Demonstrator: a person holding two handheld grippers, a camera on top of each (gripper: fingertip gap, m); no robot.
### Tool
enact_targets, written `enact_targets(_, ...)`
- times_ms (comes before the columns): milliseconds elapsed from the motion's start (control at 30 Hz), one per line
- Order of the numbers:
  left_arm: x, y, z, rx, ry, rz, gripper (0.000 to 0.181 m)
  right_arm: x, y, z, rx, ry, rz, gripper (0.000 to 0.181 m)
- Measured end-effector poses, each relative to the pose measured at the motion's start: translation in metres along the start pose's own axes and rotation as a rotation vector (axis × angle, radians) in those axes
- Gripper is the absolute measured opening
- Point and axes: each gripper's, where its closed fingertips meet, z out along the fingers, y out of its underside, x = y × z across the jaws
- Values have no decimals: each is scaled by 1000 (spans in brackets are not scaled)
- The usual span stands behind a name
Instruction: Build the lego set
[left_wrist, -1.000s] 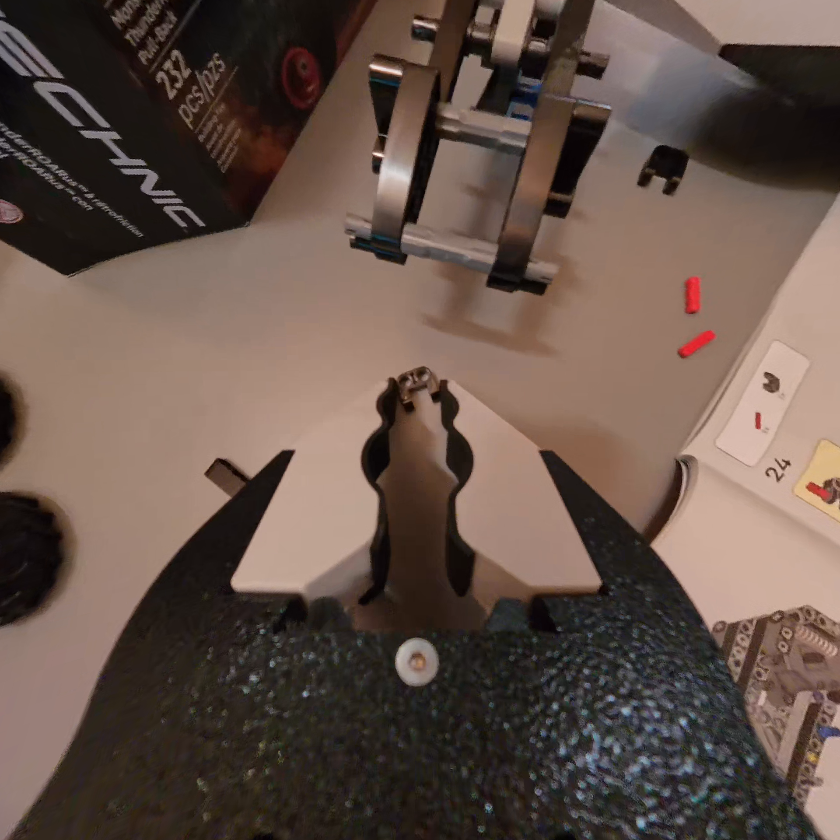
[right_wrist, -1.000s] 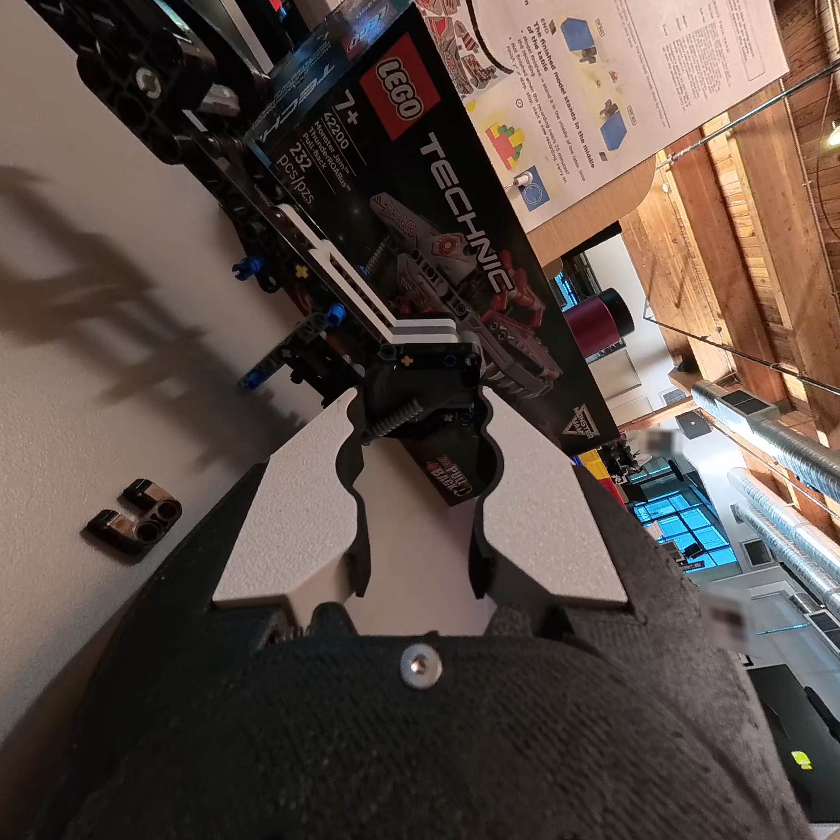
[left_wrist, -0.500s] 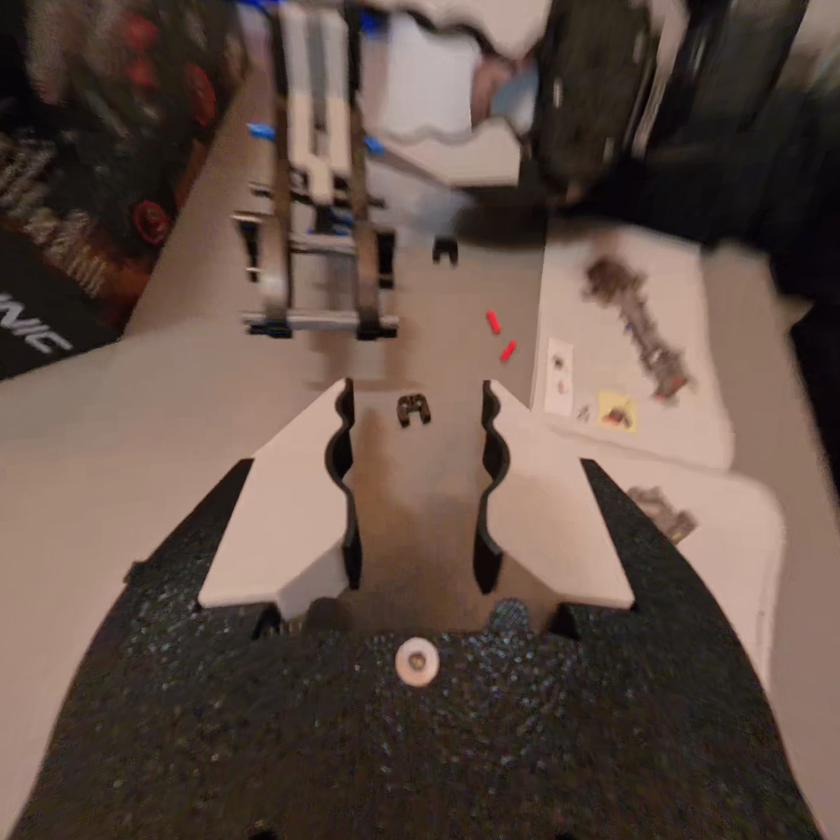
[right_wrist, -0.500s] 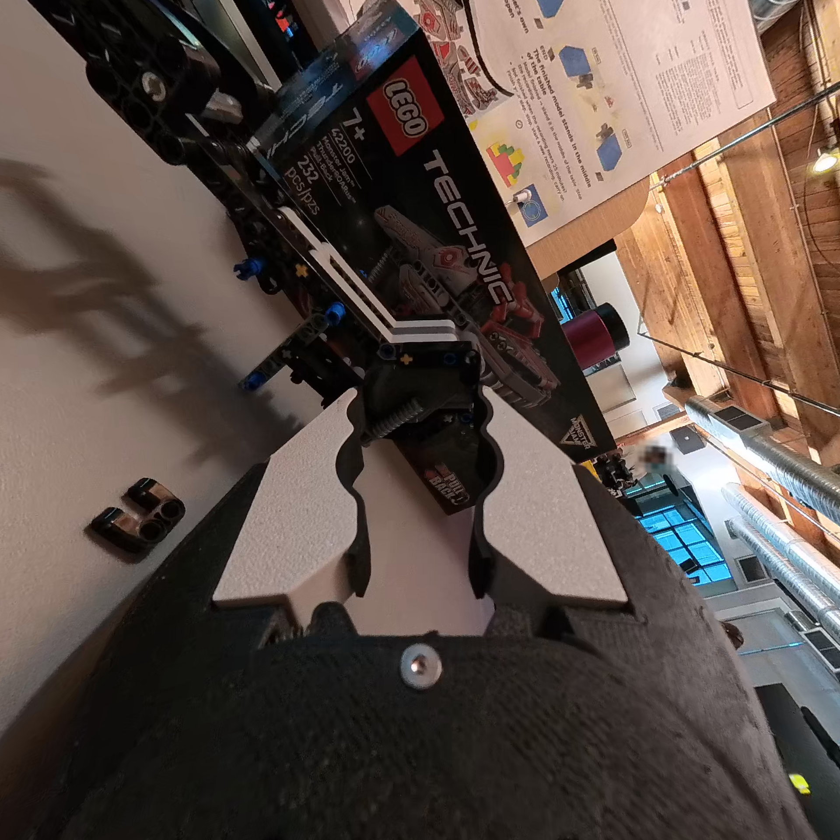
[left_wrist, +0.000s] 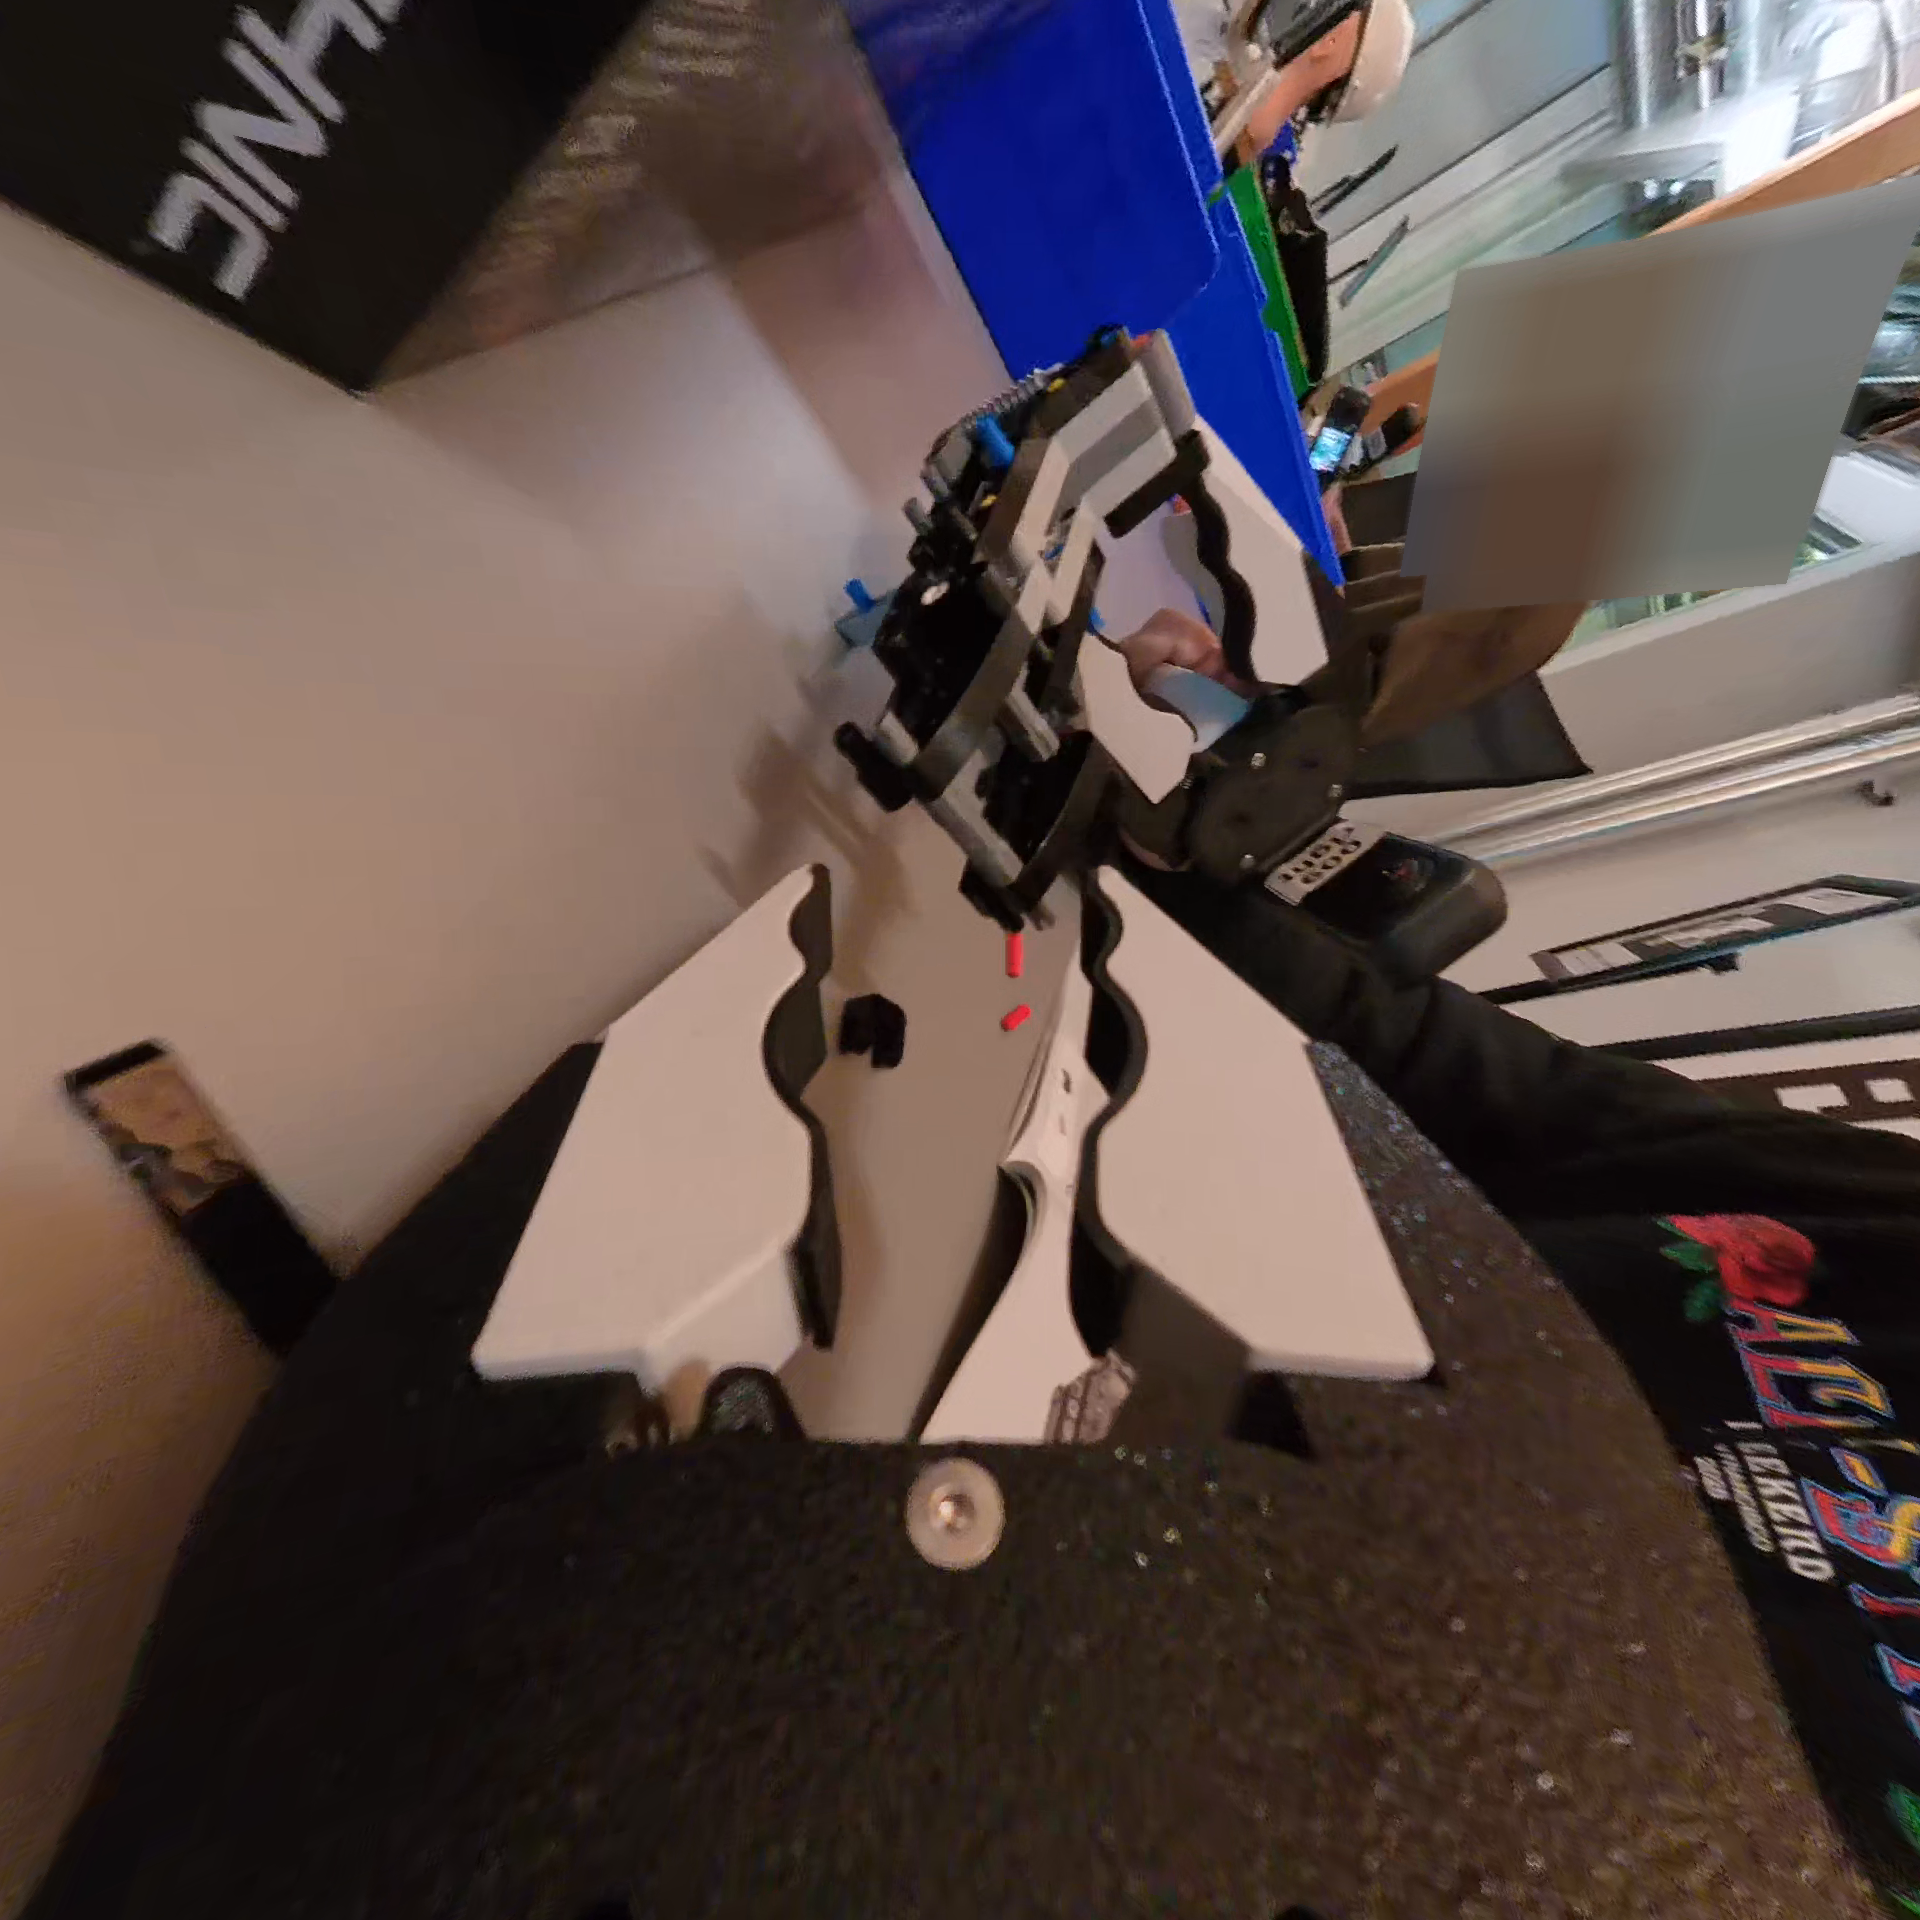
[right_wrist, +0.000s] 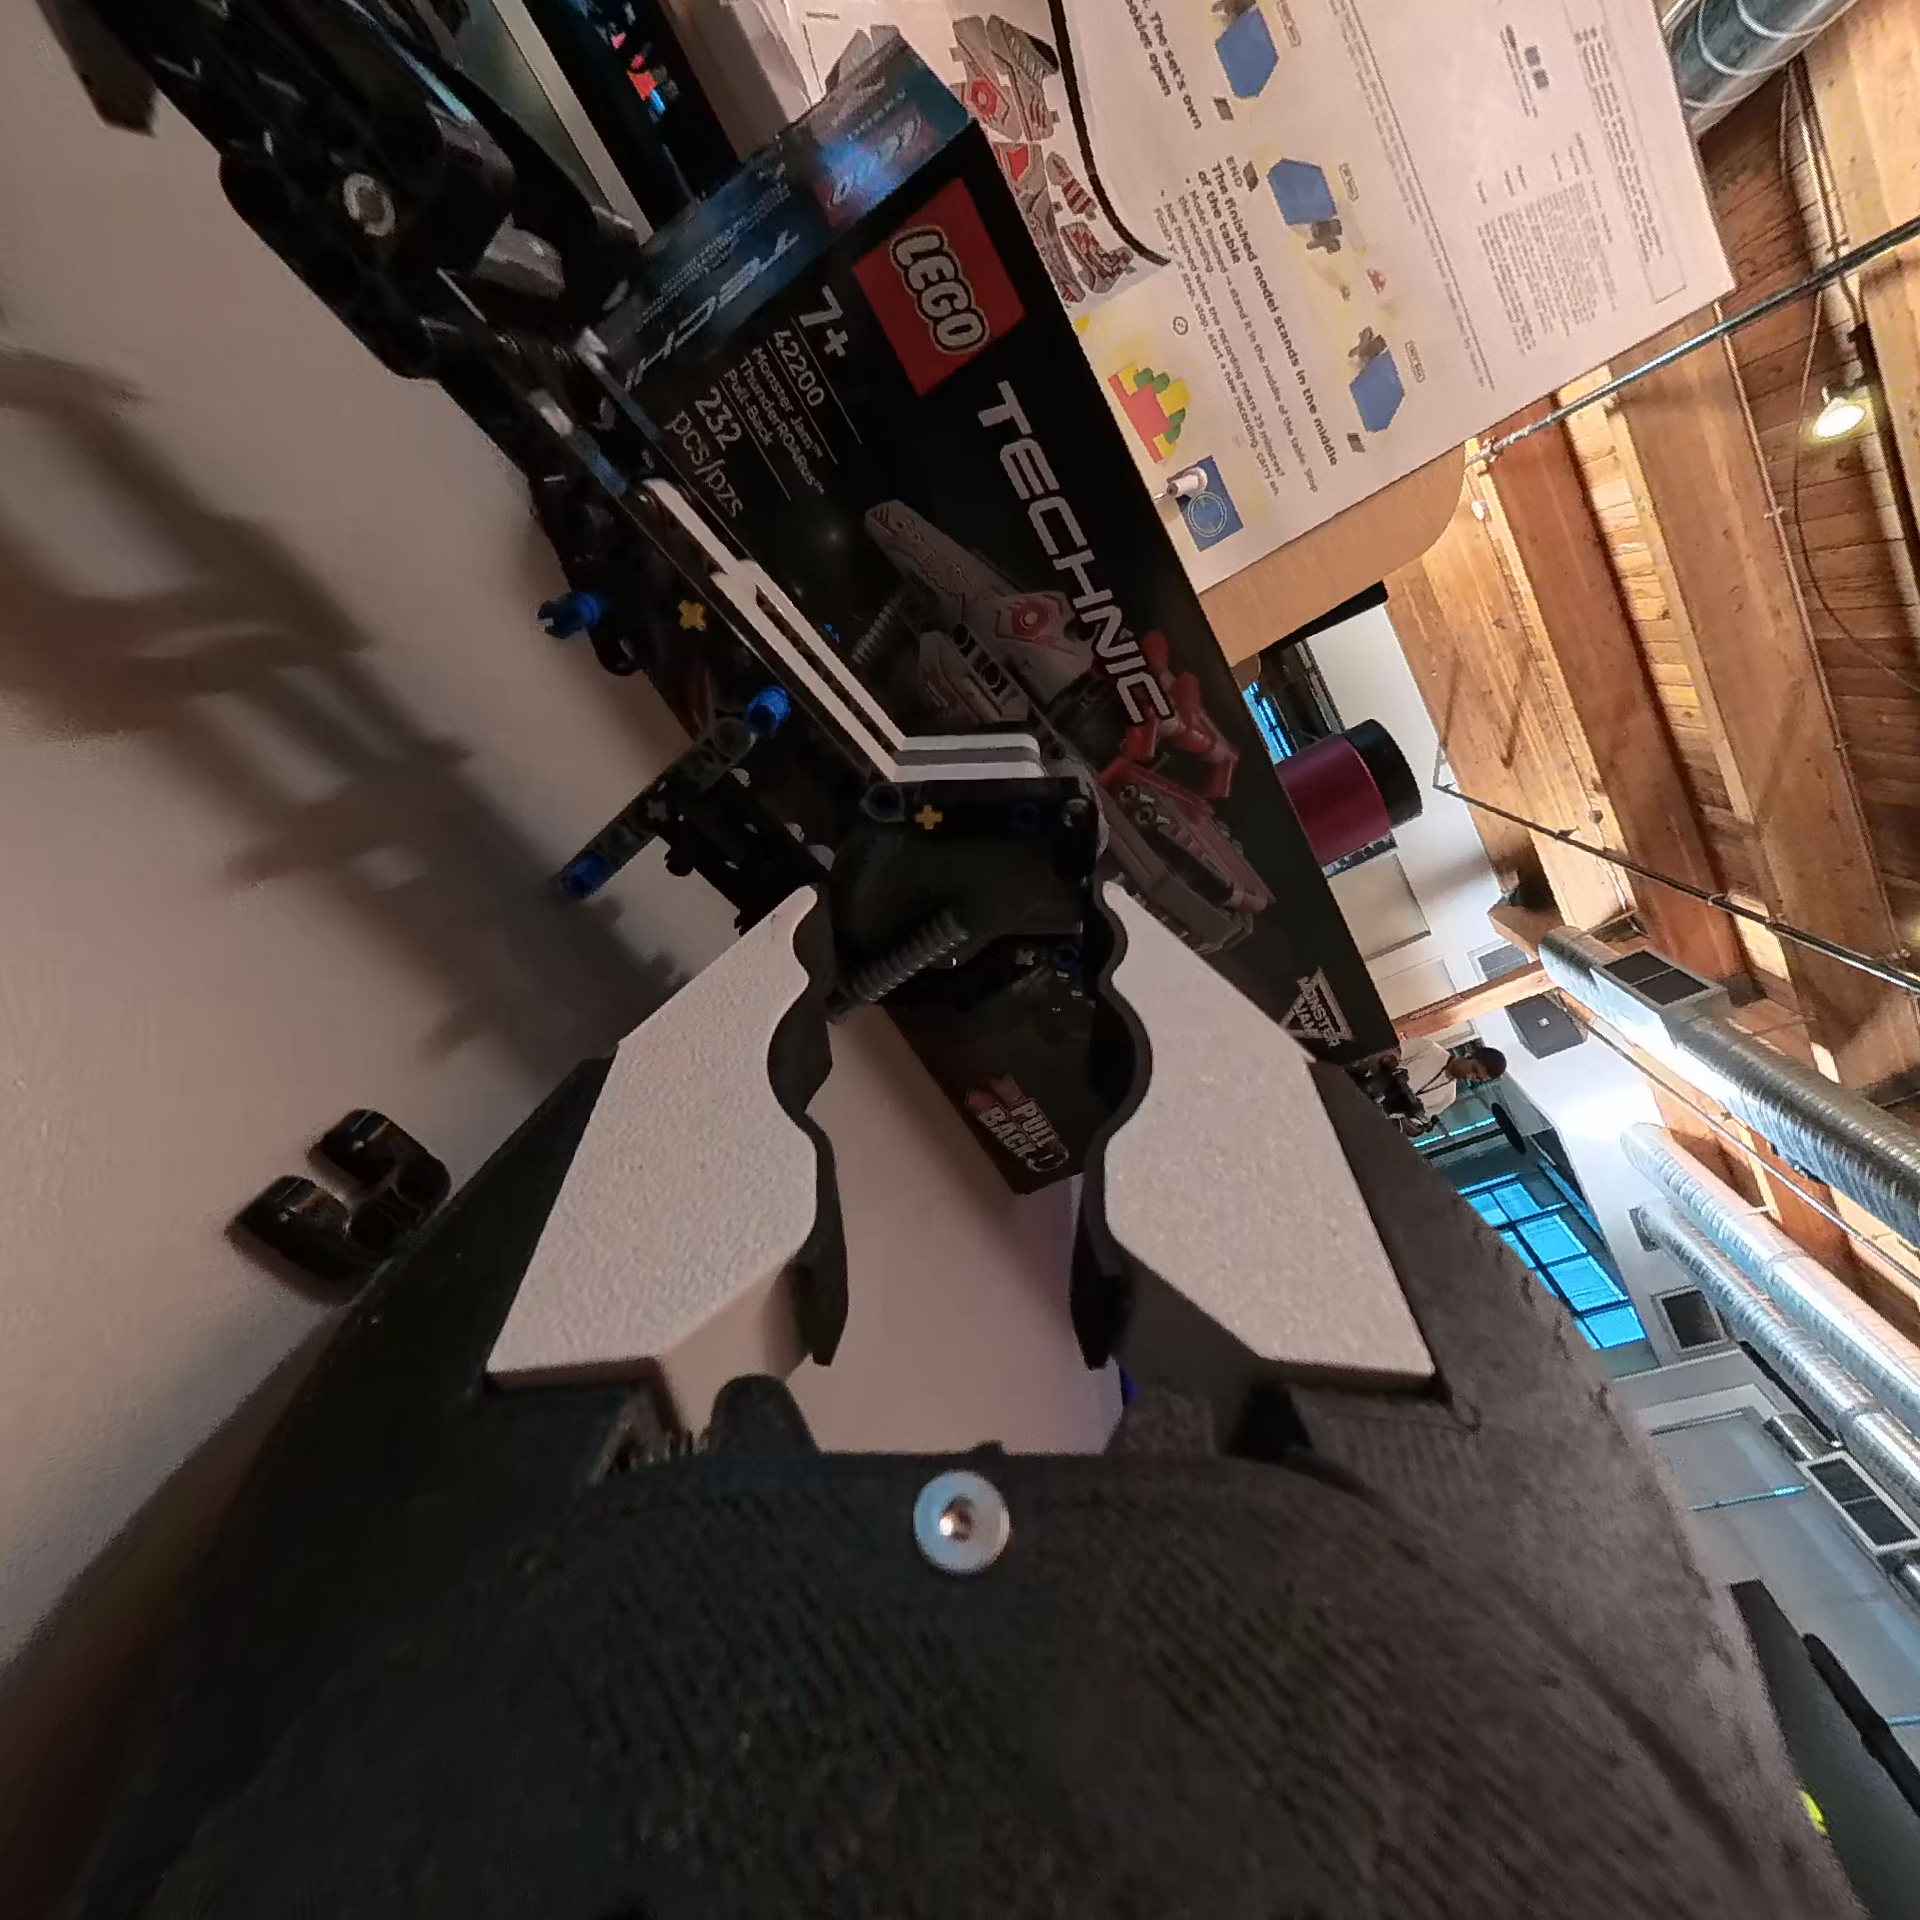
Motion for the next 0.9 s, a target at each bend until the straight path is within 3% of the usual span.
enact_targets(133, 3, 6, 13, -53, 28, -12, 46, -3, -5, -1, 14, -8, -6, 44)
enact_targets(200, 8, 1, 13, -22, 58, 7, 31, -3, -5, -1, 18, -6, -16, 45)
enact_targets(433, 14, -7, 10, 99, 27, 207, 22, -6, -4, -5, 49, -77, 0, 47)
enact_targets(500, 16, -3, 10, 108, 13, 255, 21, -9, -3, -9, 69, -147, 8, 48)
enact_targets(567, 16, 1, 11, 106, -6, 308, 21, -19, -1, -17, 93, -278, 20, 71)
enact_targets(733, 17, 7, 14, 113, -80, 515, 21, -26, 13, -34, 119, -459, 43, 95)
enact_targets(900, 17, 10, 17, 110, -157, 698, 20, -30, 20, -49, 105, -617, 234, 96)
